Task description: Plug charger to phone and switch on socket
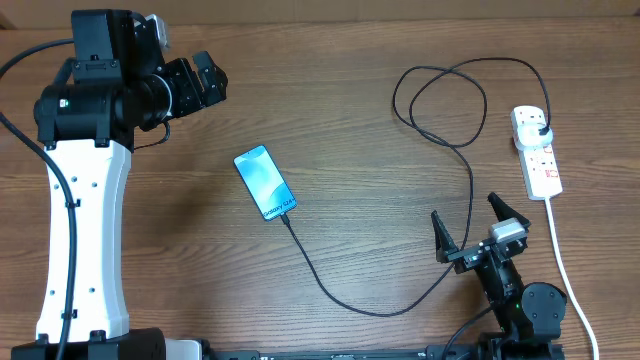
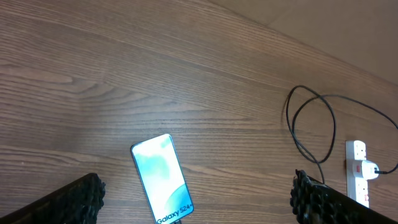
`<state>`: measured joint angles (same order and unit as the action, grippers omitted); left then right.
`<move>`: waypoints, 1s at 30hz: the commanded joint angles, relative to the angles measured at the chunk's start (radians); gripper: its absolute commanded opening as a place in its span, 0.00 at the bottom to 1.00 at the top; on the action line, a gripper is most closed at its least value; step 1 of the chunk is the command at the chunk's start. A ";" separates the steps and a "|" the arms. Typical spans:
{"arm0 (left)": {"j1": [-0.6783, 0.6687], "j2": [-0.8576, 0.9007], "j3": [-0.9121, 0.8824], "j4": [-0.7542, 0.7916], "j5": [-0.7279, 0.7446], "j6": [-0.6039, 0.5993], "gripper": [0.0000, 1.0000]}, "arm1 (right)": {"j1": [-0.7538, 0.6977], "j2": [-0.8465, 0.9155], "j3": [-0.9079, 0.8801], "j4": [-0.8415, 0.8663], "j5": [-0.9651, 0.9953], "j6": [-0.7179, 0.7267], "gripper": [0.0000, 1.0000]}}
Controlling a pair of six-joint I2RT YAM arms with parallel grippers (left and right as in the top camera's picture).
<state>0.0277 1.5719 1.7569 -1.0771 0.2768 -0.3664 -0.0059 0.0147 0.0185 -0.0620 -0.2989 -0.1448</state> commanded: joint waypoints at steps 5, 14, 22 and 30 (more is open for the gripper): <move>0.005 0.005 0.005 -0.018 -0.008 0.001 1.00 | 0.005 -0.012 -0.011 0.004 0.010 0.009 1.00; 0.005 -0.068 -0.018 -0.079 -0.239 0.009 1.00 | 0.005 -0.012 -0.011 0.004 0.010 0.009 1.00; 0.005 -0.406 -0.461 0.305 -0.229 0.107 1.00 | 0.005 -0.012 -0.011 0.004 0.010 0.009 1.00; 0.005 -0.694 -0.847 0.544 -0.178 0.227 0.99 | 0.005 -0.012 -0.011 0.004 0.010 0.009 1.00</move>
<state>0.0277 0.9768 1.0309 -0.5869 0.0742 -0.2245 -0.0055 0.0139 0.0185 -0.0628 -0.2985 -0.1417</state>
